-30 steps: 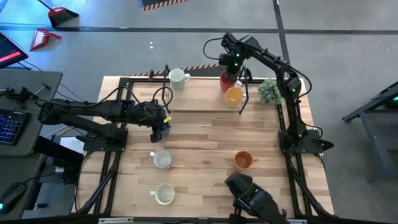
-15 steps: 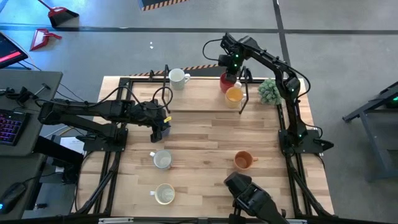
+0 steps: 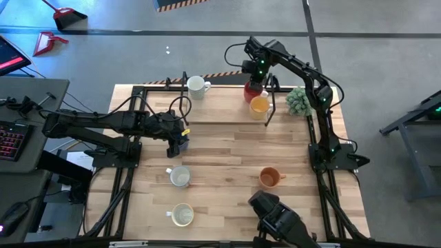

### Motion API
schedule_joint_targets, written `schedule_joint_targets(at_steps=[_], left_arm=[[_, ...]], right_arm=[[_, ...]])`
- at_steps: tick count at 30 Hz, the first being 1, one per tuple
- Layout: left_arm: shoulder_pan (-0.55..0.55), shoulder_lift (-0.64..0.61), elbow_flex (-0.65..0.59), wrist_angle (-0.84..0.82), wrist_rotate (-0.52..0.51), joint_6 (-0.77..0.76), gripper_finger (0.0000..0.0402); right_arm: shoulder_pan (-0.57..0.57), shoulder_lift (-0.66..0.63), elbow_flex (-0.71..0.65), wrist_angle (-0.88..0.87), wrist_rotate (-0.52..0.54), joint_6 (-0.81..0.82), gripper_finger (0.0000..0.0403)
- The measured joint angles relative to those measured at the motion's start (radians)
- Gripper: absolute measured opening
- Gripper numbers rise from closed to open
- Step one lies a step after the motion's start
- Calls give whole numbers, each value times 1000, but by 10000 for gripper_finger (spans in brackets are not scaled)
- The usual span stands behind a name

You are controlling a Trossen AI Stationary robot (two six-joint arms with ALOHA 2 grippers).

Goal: Place coffee mugs
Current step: Put the red mug on the shelf, then put the blue mug on the shelf

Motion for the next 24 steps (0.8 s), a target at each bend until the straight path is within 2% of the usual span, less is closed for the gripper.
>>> schedule_joint_targets(at_steps=[24], left_arm=[[0,0,0,-7,0,0,140]], right_arm=[[0,0,0,-28,19,3,119]])
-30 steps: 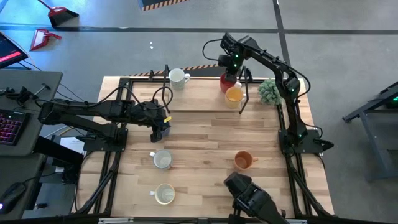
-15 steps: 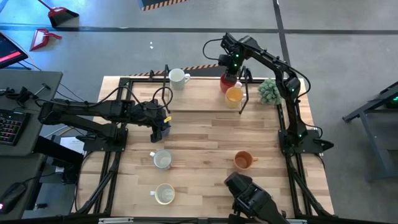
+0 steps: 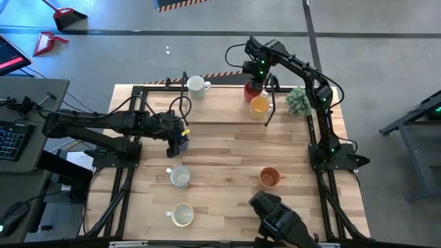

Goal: Place coffee mugs
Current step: Put the blue mug on the shelf

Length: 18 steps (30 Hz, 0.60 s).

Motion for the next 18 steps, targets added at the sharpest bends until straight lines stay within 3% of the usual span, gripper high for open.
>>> schedule_joint_targets(at_steps=[5,9,12,18], left_arm=[[0,0,0,0,0,0,140],[0,0,0,-1,0,0,140],[0,0,0,-1,0,0,140],[0,0,0,0,-3,17,140]], right_arm=[[0,0,40,-12,10,-16,129],[3,0,163,-56,6,-22,131],[6,-6,271,-92,-64,25,131],[83,-199,141,1,-123,118,131]])
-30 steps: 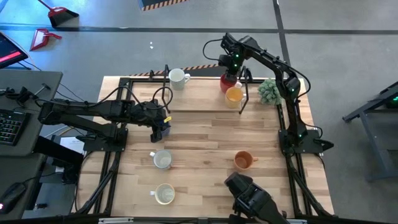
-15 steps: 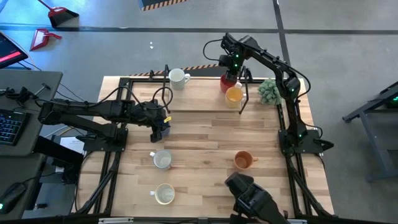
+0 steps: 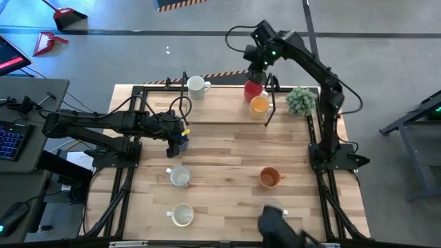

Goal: Place coffee mugs
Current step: Put the blue mug on the shelf

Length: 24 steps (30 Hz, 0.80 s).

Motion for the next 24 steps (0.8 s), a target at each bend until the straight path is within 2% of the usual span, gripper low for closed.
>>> schedule_joint_targets(at_steps=[6,10,12,16,18,21,24], left_arm=[[0,-1,0,1,4,18,140],[0,-4,0,13,32,11,140],[0,-9,0,28,50,8,140],[0,-9,0,53,68,4,140],[0,-9,0,77,70,1,140],[0,-9,0,110,70,1,140],[0,-9,0,155,70,4,140]], right_arm=[[130,-222,-82,101,-60,73,131],[215,-390,-239,197,-113,136,131],[254,-497,-357,287,-140,182,131],[345,-693,-665,467,-78,250,130],[386,-790,-839,575,-83,291,130],[457,-930,-1086,826,-76,374,130],[532,-1024,-1288,1034,-6,435,130]])
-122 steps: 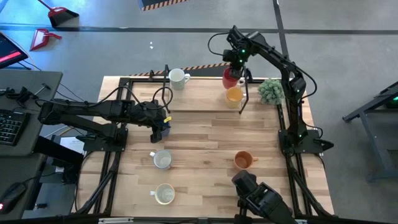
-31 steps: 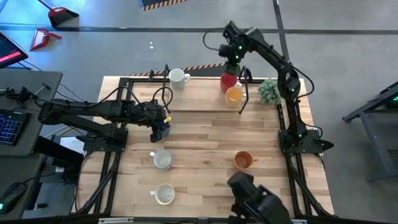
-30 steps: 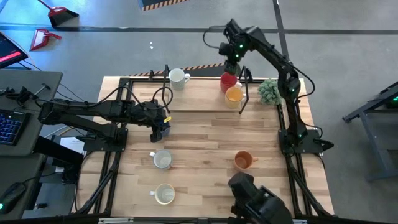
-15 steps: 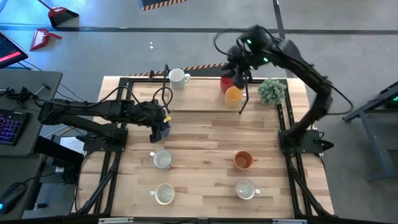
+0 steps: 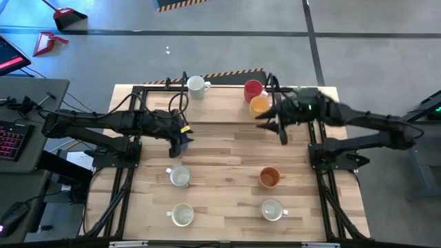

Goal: Place coffee mugs
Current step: Put the blue mug on the shelf

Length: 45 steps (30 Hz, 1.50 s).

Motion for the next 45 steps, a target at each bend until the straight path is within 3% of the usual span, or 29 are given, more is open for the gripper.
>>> schedule_joint_targets(at_steps=[9,15,23,28,36,45], left_arm=[[0,0,0,92,8,51,140],[5,2,0,76,2,49,140],[73,9,-1,-210,-51,-46,140],[81,-7,0,-198,-45,-29,140],[71,18,-1,-393,13,-15,140],[50,101,0,-417,66,4,140]], right_arm=[[196,-44,-317,262,215,115,130],[273,-43,-384,300,392,118,130],[278,-42,-387,239,419,161,130],[268,-42,-385,232,486,146,130],[267,-42,-385,191,484,206,130],[267,-42,-384,185,490,207,130]])
